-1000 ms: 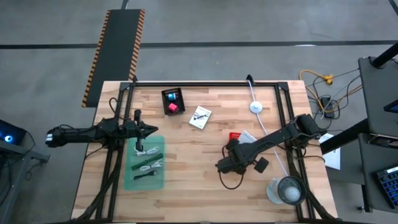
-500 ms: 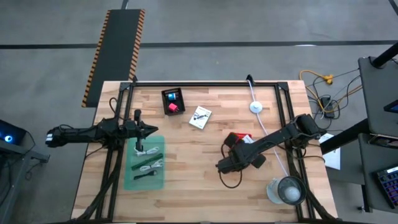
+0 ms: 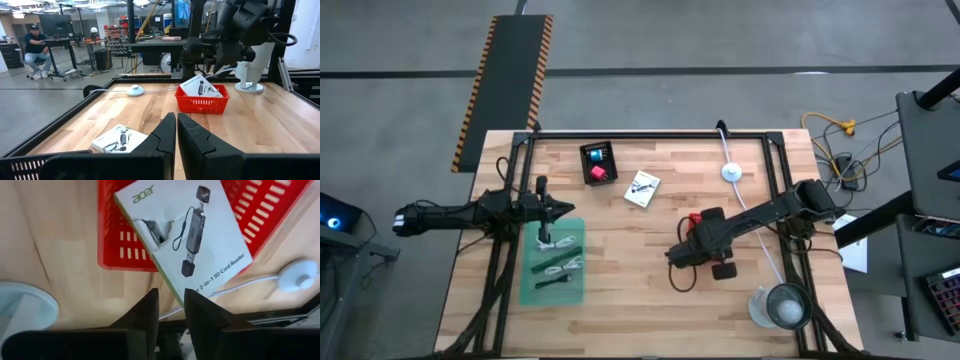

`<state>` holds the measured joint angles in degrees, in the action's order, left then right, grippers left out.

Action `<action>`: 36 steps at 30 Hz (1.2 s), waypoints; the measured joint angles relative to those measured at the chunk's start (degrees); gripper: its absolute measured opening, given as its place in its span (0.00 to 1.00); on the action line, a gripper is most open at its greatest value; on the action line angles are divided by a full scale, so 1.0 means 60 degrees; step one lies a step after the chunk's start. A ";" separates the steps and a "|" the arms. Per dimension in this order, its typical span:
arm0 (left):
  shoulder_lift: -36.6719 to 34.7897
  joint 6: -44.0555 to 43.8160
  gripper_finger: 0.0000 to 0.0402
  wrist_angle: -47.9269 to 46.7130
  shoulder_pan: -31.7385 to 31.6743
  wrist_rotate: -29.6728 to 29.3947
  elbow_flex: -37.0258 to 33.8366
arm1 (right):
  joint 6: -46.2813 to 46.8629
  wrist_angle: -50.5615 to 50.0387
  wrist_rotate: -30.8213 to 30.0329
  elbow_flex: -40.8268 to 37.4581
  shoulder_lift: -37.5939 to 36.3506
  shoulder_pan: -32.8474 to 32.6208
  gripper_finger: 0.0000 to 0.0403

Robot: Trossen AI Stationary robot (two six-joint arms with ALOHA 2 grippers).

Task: Pick and place items into bin
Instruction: Put the bottom white USB box into the orange bin

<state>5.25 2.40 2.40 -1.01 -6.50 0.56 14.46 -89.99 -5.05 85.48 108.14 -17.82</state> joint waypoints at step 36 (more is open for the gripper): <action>0.0056 0.0001 0.00 0.0002 -0.0001 -0.0004 0.0000 | -0.0208 0.1397 -0.0465 -0.3039 -0.1508 0.0800 0.02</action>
<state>5.58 2.41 2.42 -1.01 -6.52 0.56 13.22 -81.61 -7.83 67.25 99.09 -13.02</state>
